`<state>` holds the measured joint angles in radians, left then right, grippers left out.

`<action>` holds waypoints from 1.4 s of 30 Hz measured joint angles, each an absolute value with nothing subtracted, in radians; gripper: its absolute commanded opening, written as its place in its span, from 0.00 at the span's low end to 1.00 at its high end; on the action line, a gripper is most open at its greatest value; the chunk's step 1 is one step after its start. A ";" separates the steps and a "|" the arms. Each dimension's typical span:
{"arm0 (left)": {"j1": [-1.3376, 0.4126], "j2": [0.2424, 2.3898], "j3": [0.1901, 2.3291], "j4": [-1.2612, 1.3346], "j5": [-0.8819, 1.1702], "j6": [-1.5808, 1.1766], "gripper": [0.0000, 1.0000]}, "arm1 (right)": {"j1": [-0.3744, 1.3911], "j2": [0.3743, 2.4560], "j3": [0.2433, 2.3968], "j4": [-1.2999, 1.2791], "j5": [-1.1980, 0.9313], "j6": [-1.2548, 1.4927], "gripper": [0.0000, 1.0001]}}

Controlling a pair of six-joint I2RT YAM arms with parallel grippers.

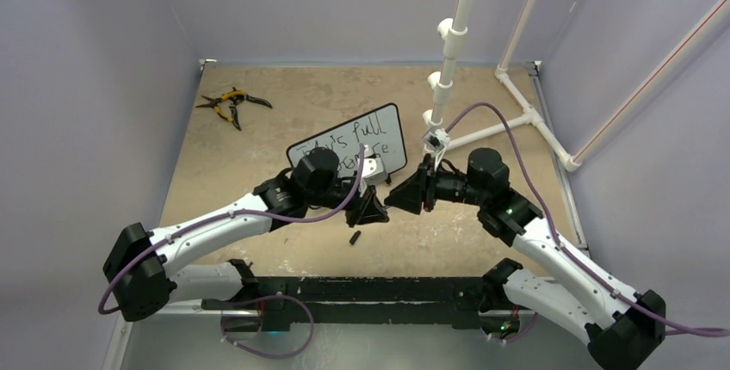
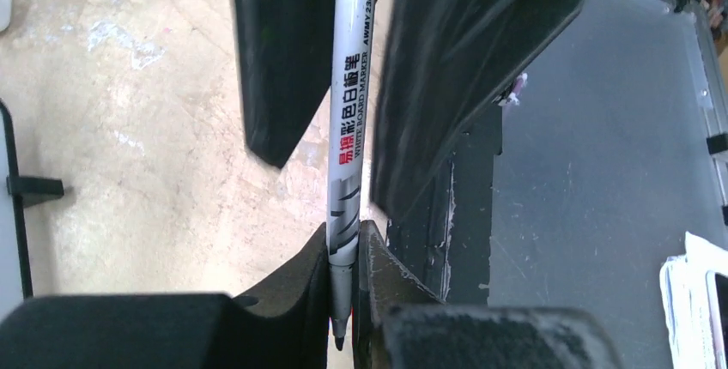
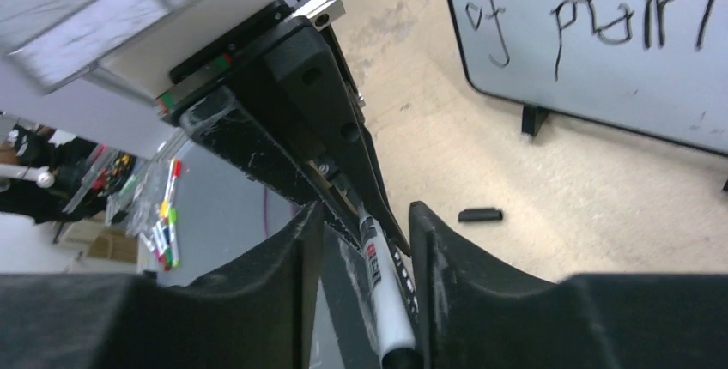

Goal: Write a sentence on the whiteboard
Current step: Pass from the right arm to the left, then pass from the left arm to the right

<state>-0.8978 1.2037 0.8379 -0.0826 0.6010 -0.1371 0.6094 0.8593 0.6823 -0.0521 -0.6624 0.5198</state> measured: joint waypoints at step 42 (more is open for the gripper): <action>-0.900 1.229 0.559 0.543 0.353 -0.653 0.00 | 0.608 0.937 0.312 0.838 -0.305 0.950 0.08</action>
<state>-0.8997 1.2285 0.5594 0.5426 0.3527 -0.6525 0.6083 0.9371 0.3119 0.8379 -0.3050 0.9504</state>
